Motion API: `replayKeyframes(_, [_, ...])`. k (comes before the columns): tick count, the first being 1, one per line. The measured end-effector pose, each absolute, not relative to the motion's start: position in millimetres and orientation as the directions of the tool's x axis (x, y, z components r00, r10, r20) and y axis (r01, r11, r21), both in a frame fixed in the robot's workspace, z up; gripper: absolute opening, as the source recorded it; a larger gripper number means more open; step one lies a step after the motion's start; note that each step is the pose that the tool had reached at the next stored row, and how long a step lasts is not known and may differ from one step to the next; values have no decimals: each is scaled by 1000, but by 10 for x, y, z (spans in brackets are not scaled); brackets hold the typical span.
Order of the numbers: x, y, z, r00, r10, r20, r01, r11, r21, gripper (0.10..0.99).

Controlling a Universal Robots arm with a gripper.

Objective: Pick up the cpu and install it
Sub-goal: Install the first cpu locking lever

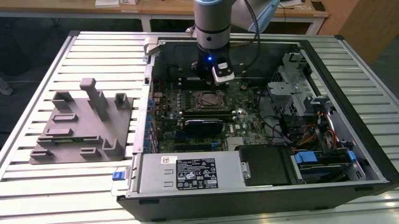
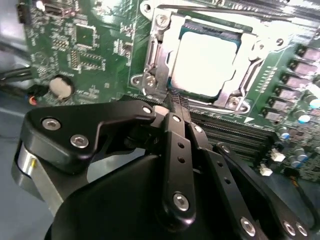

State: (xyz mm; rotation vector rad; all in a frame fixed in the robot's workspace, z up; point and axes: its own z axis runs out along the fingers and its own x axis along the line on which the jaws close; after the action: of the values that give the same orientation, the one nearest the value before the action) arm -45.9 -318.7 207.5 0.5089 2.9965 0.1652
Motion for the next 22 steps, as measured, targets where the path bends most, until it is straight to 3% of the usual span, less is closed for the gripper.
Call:
replayKeyframes(6, [-414, -3199, 2074, -941, 333, -65, 325, 940, 100, 106])
replayKeyframes(22, [-415, -3404, 2072, -943, 325, -69, 318, 944, 90, 106])
